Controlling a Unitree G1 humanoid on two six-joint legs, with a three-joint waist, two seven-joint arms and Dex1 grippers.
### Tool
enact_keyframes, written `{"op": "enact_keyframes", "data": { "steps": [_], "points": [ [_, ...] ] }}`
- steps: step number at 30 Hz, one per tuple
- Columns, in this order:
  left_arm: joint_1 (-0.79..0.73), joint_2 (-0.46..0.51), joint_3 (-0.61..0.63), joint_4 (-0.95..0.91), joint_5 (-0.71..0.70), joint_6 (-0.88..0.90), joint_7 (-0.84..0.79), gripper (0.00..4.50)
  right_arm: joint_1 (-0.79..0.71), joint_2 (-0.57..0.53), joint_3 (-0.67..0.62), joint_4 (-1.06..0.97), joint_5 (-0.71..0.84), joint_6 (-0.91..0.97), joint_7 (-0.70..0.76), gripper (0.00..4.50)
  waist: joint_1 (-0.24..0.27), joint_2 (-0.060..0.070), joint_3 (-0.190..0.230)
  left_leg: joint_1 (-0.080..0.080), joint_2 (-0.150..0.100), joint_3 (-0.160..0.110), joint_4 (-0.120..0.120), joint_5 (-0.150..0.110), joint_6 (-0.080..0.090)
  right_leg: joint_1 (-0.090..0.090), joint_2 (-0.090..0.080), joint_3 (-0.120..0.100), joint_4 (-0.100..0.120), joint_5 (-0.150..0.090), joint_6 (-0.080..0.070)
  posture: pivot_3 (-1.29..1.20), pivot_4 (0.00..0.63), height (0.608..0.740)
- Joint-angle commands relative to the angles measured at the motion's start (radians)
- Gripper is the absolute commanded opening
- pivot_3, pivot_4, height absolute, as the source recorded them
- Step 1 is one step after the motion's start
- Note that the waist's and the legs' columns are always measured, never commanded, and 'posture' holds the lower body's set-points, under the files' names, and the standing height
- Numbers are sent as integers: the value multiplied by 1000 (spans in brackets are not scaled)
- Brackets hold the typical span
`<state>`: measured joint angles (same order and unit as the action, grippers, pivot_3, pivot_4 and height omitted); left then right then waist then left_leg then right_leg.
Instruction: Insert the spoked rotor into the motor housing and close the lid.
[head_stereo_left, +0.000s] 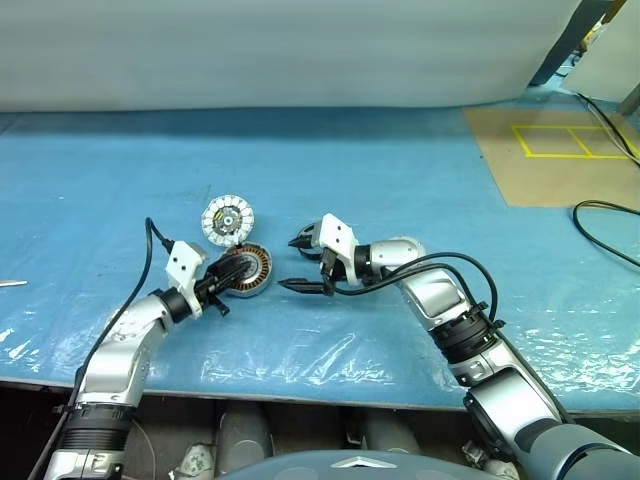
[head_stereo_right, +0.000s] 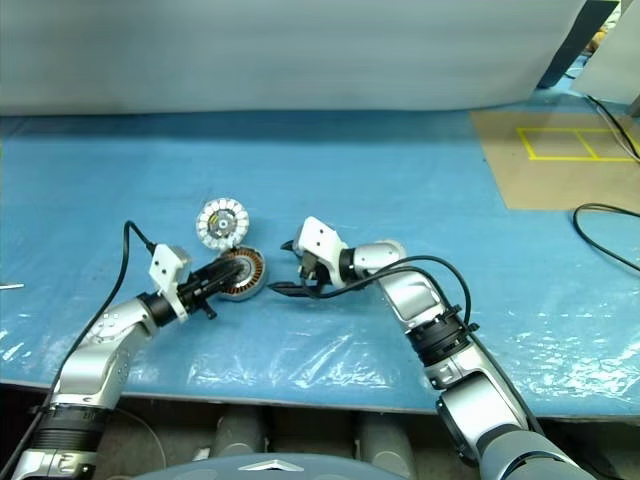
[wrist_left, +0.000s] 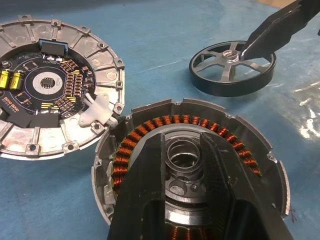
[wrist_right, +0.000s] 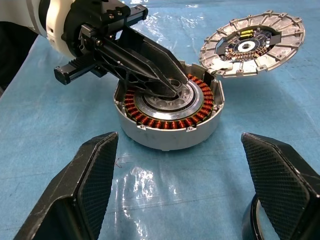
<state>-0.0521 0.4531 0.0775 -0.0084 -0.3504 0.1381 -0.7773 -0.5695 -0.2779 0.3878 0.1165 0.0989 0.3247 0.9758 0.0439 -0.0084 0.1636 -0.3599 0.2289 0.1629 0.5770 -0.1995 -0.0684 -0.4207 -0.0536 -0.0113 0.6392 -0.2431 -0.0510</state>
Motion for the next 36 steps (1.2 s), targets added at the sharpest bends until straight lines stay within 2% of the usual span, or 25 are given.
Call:
{"op": "enact_keyframes", "data": {
  "steps": [1, 10, 15, 17, 20, 23, 30, 36],
  "points": [
    [14, 6, 0, 5, 3, 0, -8, 674, -4, 5, -3, -8, 0, -23, -2, 4129, 0, 0, 0, 0, 0, 0, 0, 0, 0, 0, 0, 0, 0, 0, 0, 0, 150, 740],
    [11, 4, 0, 9, 8, -1, -2, 674, -4, 7, -4, -6, -2, -26, -5, 4129, 0, 0, 0, 0, 0, 0, 0, 0, 0, 0, 0, 0, 0, 0, 0, 0, 150, 740],
    [3, -9, 27, -2, -10, 11, 30, 2356, -5, 10, -7, 5, -4, -31, -10, 4129, -1, 0, 0, 0, 0, 0, 0, 0, 0, 0, 0, 0, 0, 0, 0, 0, 150, 740],
    [4, -18, 64, -32, -71, 32, 30, 3042, -5, 10, -5, 21, -10, -44, -13, 4129, -1, 0, 0, 0, 0, 0, 0, 0, 0, 0, 0, 0, 0, 0, 0, 0, 150, 740],
    [10, -20, 109, -76, -154, 71, 17, 3042, -4, 11, -3, 46, -17, -63, -15, 4129, -3, 0, 0, 0, 0, 0, 0, 0, 0, 0, 0, 0, 0, 0, 0, 0, 150, 740],
    [10, -13, 133, -91, -182, 93, 21, 2421, -3, 12, 8, 77, -36, -93, -14, 4129, -1, 0, 0, 0, 0, 0, 0, 0, 0, 0, 0, 0, 0, 0, 0, 0, 150, 740],
    [9, -28, 87, -105, -153, 102, 33, 26, 0, 21, 6, 93, -45, -113, -14, 4129, -1, 0, 0, 0, 0, 0, 0, 0, 0, 0, 0, 0, 0, 0, 0, 0, 150, 740],
    [-3, -16, 23, -139, -111, 122, 42, 26, 5, 21, 2, 94, -51, -115, -19, 4129, -1, 0, 0, 0, 0, 0, 0, 0, 0, 0, 0, 0, 0, 0, 0, 0, 150, 740]
  ]
}}
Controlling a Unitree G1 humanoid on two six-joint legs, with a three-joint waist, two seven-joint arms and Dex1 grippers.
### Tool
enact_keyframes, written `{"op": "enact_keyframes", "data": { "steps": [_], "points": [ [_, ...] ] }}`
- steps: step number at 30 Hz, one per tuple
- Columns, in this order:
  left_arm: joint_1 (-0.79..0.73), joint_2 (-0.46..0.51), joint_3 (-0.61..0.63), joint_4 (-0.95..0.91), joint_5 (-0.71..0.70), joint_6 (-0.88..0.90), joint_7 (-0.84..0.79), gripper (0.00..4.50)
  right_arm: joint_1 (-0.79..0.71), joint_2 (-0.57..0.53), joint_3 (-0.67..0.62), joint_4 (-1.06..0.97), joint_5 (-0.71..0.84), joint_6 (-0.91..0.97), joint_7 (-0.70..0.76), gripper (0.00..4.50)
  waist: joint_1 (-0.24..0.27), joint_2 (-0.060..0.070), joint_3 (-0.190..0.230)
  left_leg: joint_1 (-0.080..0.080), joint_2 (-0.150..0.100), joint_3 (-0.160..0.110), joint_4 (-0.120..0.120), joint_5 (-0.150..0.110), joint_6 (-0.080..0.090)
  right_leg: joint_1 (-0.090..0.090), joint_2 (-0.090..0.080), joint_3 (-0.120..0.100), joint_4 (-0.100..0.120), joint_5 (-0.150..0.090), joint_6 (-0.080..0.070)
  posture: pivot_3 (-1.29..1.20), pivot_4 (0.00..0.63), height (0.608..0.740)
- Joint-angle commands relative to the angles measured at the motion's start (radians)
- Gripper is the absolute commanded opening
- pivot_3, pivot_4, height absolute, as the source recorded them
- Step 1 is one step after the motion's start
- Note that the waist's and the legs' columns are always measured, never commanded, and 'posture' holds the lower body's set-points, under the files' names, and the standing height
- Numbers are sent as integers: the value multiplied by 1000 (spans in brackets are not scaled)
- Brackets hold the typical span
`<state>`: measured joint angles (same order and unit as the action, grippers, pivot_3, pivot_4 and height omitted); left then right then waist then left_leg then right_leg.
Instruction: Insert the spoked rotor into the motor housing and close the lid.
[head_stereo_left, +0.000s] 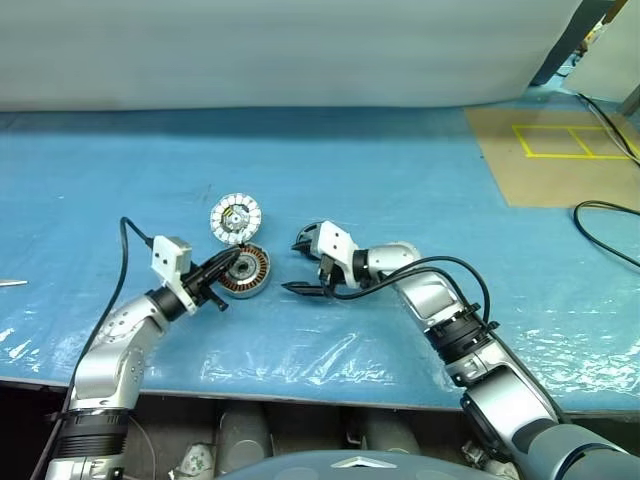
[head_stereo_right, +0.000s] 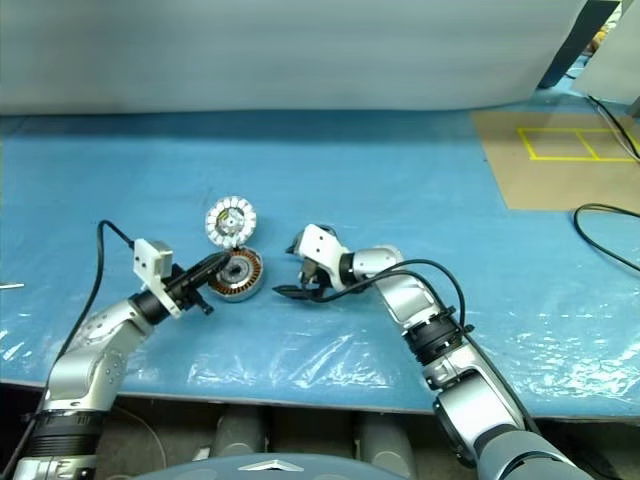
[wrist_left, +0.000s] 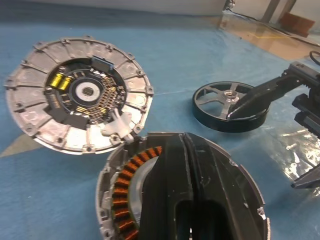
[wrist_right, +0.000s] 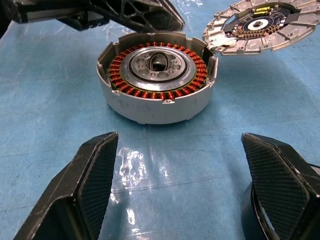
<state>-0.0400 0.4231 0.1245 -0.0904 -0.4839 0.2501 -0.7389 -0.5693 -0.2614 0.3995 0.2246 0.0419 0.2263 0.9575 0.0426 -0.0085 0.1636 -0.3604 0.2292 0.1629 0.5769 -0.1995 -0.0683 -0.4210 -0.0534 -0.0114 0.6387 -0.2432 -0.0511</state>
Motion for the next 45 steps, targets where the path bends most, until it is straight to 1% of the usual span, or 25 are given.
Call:
{"op": "enact_keyframes", "data": {
  "steps": [1, 7, 15, 23, 33, 39, 45],
  "points": [
    [-15, 17, -34, -61, 31, 16, 7, 26, 5, 5, -10, -14, 6, -16, -2, 4129, 0, 0, 0, 0, 0, 0, 0, 0, 0, 0, 0, 0, 0, 0, 0, 0, 150, 740],
    [-10, 26, -58, -62, 85, 27, 31, 26, 6, 6, -12, -19, 6, -13, -6, 4129, -1, 0, 0, 0, 0, 0, 0, 0, 0, 0, 0, 0, 0, 0, 0, 0, 150, 740],
    [-14, 13, -37, -10, 125, 2, 68, 26, 2, 6, -13, -15, 5, -14, -8, 4129, -1, 0, 0, 0, 0, 0, 0, 0, 0, 0, 0, 0, 0, 0, 0, 0, 150, 740],
    [0, 4, -22, 8, 103, -1, 67, 26, 2, 4, -13, -15, 4, -14, -7, 4129, -1, 0, 0, 1, 0, 0, 0, 0, 0, 0, 0, 0, 0, 0, 0, 0, 150, 740],
    [-8, -12, -15, 49, 120, -29, 94, 26, -3, 3, -15, -13, 5, -14, -4, 4129, -1, 0, 0, 1, 0, 0, 0, 0, 0, 0, 0, 0, 0, 0, 0, 0, 150, 740],
    [0, -4, -40, 54, 121, -24, 65, 26, -4, 3, -13, -14, 4, -14, -3, 4129, -1, 0, 0, 1, 0, 0, 0, 0, 0, 0, 0, 0, 0, 0, 0, 0, 150, 740],
    [10, 43, -87, 30, 144, -12, 0, 26, -6, 3, -12, -11, 2, -16, -3, 4129, 0, 0, 0, 1, 0, 0, 0, 0, 0, 0, 0, 0, 0, 0, 0, 0, 150, 740]
  ]
}}
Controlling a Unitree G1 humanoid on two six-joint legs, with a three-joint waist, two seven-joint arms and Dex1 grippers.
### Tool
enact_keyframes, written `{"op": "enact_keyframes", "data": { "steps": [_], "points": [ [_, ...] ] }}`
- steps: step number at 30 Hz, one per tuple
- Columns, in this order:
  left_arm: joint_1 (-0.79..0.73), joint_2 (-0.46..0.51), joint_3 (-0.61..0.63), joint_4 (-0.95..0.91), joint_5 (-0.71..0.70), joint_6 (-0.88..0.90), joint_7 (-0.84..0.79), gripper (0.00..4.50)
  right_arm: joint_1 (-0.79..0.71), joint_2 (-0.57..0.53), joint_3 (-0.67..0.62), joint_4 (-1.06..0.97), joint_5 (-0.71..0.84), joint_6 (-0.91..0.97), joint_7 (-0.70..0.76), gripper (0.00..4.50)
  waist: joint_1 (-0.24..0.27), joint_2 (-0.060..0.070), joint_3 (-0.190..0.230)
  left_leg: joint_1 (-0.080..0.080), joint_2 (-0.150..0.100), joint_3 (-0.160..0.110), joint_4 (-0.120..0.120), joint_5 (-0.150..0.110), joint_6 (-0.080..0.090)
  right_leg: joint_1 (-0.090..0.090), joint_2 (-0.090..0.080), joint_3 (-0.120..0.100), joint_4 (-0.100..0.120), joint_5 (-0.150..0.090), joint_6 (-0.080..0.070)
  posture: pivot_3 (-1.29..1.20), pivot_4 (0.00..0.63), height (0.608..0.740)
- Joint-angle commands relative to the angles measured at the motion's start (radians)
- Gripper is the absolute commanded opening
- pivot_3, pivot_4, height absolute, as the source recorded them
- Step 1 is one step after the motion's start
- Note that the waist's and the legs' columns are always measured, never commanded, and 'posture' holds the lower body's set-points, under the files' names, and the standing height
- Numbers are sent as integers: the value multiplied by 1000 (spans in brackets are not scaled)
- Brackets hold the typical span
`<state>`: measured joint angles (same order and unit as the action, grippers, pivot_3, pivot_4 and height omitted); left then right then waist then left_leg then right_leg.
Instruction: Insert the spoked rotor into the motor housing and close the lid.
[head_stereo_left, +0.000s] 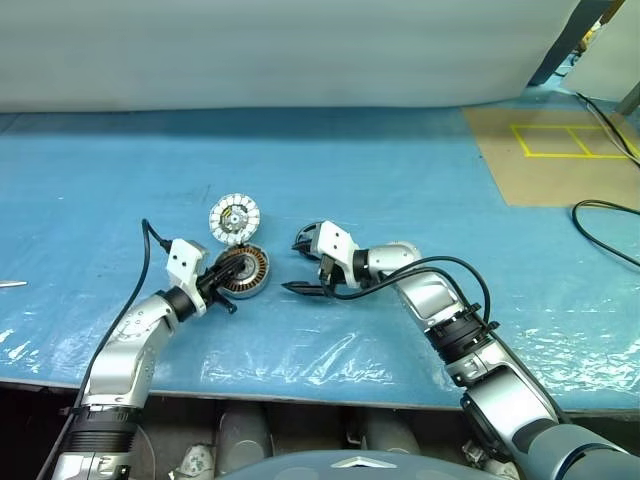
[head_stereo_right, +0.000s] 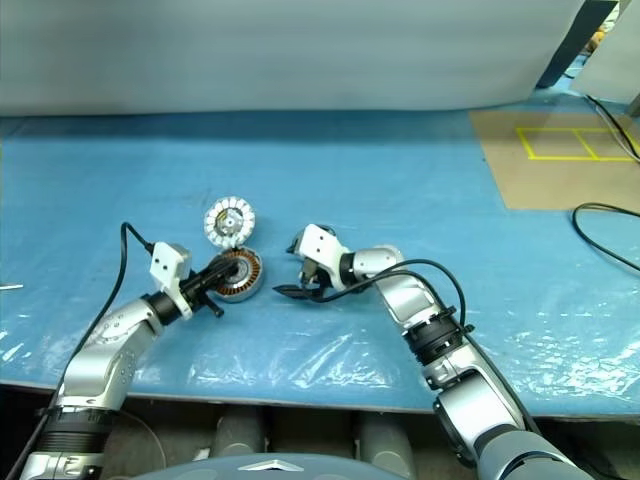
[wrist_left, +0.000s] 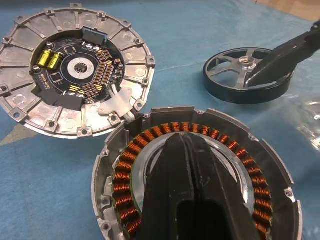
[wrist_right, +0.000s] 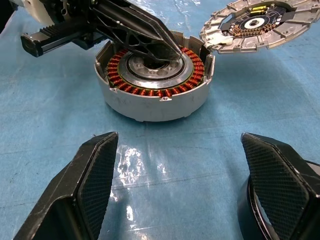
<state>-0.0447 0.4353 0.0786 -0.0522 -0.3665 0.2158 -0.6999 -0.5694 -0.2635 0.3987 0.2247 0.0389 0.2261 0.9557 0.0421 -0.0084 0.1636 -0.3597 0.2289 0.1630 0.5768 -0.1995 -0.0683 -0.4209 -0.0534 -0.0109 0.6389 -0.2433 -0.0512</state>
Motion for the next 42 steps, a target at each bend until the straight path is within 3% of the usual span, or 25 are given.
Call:
{"op": "enact_keyframes", "data": {
  "steps": [1, 11, 19, 28, 38, 42],
  "points": [
    [10, 45, -55, -9, 41, 35, -41, 26, -6, 6, -12, -12, 6, -15, -2, 4129, 1, 0, 0, 0, 0, 0, 0, 0, 0, 0, 0, 0, 0, 0, 0, 0, 150, 740],
    [-18, 85, -73, -12, 69, 132, -9, 26, -3, 5, -15, -17, 6, -10, -3, 4129, 1, 2, -1, 4, -2, 0, -1, 0, 0, 2, -1, 1, 0, 0, 0, 0, 150, 740],
    [28, 28, 48, -66, -61, -5, -67, 26, -9, 32, -70, -35, 84, 27, 11, 4129, -1, 1, -1, 2, -1, 1, -2, 0, 0, 1, 0, 2, -1, 0, 0, 0, 150, 740],
    [135, 32, 126, -228, -76, -90, -47, 26, -97, 0, -162, -64, 198, 130, 77, 4129, -1, 1, 0, -1, -1, 0, -4, 0, 0, -1, 0, 1, -4, 0, 0, 0, 150, 740],
    [308, 18, 109, -400, -37, -77, 23, 26, -352, -121, -78, 155, 50, 134, 167, 4129, -3, 1, 0, -1, 0, 1, -5, 0, 0, -1, 1, 1, -5, 0, 0, 0, 150, 740],
    [322, -9, 101, -401, -37, -86, 48, 26, -534, -93, 12, 358, -58, 163, 193, 4129, -6, 2, 1, -1, 1, 2, -4, 0, 0, -2, 1, 1, -4, 0, 0, 0, 150, 740]
  ]
}}
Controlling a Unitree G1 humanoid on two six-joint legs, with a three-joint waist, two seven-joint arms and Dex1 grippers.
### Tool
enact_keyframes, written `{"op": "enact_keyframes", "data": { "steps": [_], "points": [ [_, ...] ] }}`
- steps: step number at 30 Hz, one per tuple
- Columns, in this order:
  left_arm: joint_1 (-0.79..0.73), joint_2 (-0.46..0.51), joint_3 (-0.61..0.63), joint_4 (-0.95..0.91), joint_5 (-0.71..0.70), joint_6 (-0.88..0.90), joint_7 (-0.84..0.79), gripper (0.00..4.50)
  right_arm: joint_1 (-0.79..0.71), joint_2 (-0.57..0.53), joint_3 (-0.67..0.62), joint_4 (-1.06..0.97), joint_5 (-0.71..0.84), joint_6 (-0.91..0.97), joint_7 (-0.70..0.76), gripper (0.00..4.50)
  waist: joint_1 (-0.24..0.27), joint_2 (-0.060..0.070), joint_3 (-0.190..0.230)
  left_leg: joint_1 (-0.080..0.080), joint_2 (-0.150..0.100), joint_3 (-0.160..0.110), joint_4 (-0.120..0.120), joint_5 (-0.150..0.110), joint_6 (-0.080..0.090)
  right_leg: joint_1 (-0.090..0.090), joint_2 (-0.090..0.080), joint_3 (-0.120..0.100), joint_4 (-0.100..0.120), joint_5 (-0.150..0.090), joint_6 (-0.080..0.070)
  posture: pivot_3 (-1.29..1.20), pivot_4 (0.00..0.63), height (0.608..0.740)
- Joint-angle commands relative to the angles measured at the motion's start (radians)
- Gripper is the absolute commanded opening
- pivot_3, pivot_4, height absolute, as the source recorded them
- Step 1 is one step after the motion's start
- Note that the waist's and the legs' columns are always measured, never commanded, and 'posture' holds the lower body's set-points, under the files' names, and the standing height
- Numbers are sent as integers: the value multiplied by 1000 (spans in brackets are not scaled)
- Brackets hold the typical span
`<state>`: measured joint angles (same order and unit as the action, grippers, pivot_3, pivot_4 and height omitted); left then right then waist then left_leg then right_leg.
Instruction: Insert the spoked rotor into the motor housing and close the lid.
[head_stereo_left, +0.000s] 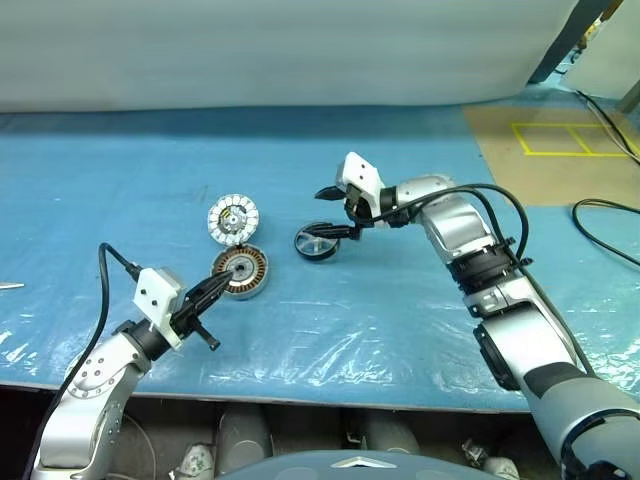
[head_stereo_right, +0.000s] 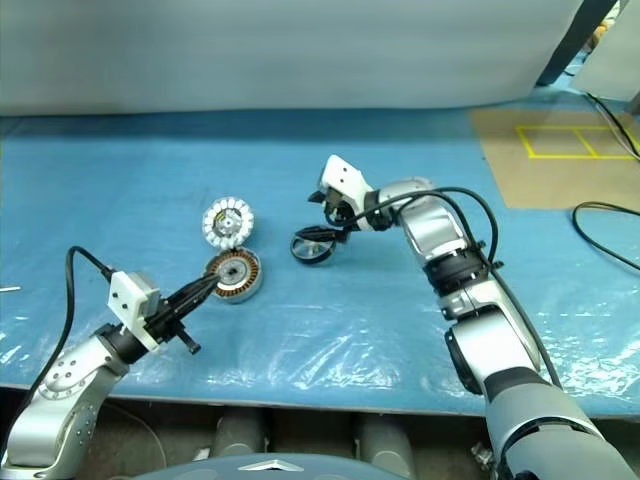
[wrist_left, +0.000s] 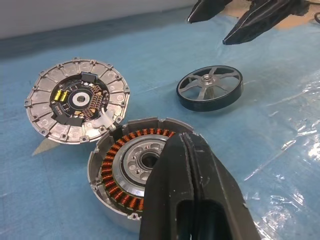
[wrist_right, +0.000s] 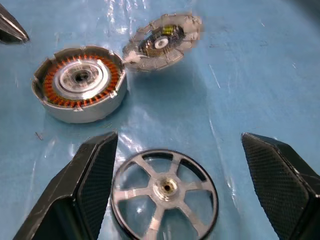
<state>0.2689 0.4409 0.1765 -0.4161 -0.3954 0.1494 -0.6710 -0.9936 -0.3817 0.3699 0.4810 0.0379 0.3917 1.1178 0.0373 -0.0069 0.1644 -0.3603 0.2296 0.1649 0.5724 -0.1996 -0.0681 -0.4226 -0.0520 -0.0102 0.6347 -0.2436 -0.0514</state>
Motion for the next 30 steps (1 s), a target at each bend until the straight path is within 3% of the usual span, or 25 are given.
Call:
{"op": "enact_keyframes", "data": {
  "steps": [1, 4, 12, 23, 30],
  "points": [
    [8, -20, -4, -37, -3, -21, 24, 26, -143, 41, 47, 151, -67, -4, 38, 4129, 0, 1, 0, 0, 0, 1, 1, 0, 0, 0, 0, 0, 0, 0, 0, 0, 150, 740],
    [8, -38, -21, -38, 6, -30, 38, 26, -233, 86, 83, 301, -120, -47, 71, 4129, 1, 1, 0, 0, 2, 1, 1, 0, 0, -1, 0, 0, 1, 0, 0, 0, 150, 740],
    [27, -60, -34, -42, 4, -44, 50, 26, -390, 206, 72, 590, -173, 95, 109, 4129, 5, 3, 2, -9, 4, 2, 3, 0, 0, -8, 0, -2, 4, 0, -1, 0, 150, 740],
    [14, -68, -45, -12, 10, -65, 52, 26, -416, 188, 84, 584, -221, 179, 280, 4129, 5, 4, 3, -8, 5, 2, 5, -1, 1, -8, 0, -2, 7, 0, -2, 0, 150, 740],
    [-4, -68, -52, 7, 10, -72, 48, 26, -384, 185, 92, 569, -245, 209, 297, 4129, 5, 4, 3, -8, 5, 3, 6, -1, 2, -8, 1, -2, 7, 0, -2, 0, 150, 740]
  ]
}}
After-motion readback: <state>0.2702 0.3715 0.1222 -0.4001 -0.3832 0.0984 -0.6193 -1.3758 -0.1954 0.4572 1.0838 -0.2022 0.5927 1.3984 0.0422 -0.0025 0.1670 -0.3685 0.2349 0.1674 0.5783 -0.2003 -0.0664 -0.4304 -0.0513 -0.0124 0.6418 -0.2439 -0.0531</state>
